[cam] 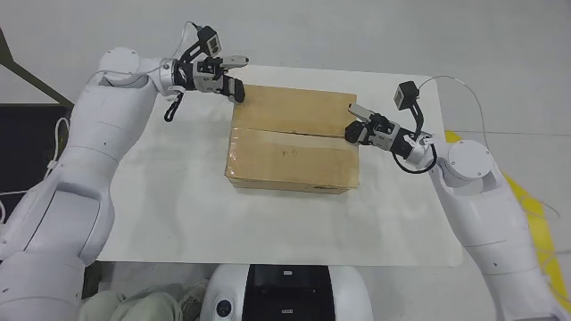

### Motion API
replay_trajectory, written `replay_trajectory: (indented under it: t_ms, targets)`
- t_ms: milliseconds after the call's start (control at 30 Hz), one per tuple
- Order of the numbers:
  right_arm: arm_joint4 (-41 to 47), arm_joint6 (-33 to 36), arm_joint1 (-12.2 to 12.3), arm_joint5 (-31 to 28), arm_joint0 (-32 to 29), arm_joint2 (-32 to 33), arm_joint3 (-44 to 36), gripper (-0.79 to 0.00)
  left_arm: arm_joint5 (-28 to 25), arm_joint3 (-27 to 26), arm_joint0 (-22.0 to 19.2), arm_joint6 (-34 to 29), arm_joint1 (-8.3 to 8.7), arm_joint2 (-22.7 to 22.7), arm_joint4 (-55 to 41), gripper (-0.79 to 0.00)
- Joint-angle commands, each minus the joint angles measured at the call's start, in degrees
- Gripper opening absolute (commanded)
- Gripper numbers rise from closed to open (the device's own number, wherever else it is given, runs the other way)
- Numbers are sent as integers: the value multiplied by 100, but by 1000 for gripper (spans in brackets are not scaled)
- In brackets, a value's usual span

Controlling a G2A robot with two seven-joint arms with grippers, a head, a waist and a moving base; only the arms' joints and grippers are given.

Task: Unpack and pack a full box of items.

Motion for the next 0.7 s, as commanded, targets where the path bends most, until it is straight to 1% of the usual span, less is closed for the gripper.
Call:
replay_trajectory:
  t_ms: [0, 133, 200, 367, 433, 500, 600, 667]
  targets:
    - [0, 0, 0, 0, 0, 0, 0, 0, 21, -155, 129, 36, 75, -172, -28, 0]
    - [0, 0, 0, 0, 0, 0, 0, 0, 24, -544, 434, 239, 221, -516, -27, 0]
    - [0, 0, 0, 0, 0, 0, 0, 0, -9, -733, 621, 372, 315, -759, -37, 0]
    - [0, 0, 0, 0, 0, 0, 0, 0, -2, -1404, 1217, 1095, 528, -1418, -96, 0]
    - [0, 0, 0, 0, 0, 0, 0, 0, -6, -1773, 1556, 1357, 609, -1669, -75, 0]
    - [0, 0, 0, 0, 0, 0, 0, 0, -40, -2158, 1979, 1622, 692, -1950, -47, 0]
    - [0, 0, 0, 0, 0, 0, 0, 0, -67, -2788, 2701, 2053, 807, -2392, 2, 0]
    - [0, 0, 0, 0, 0, 0, 0, 0, -125, -3204, 3273, 2330, 869, -2694, -14, 0]
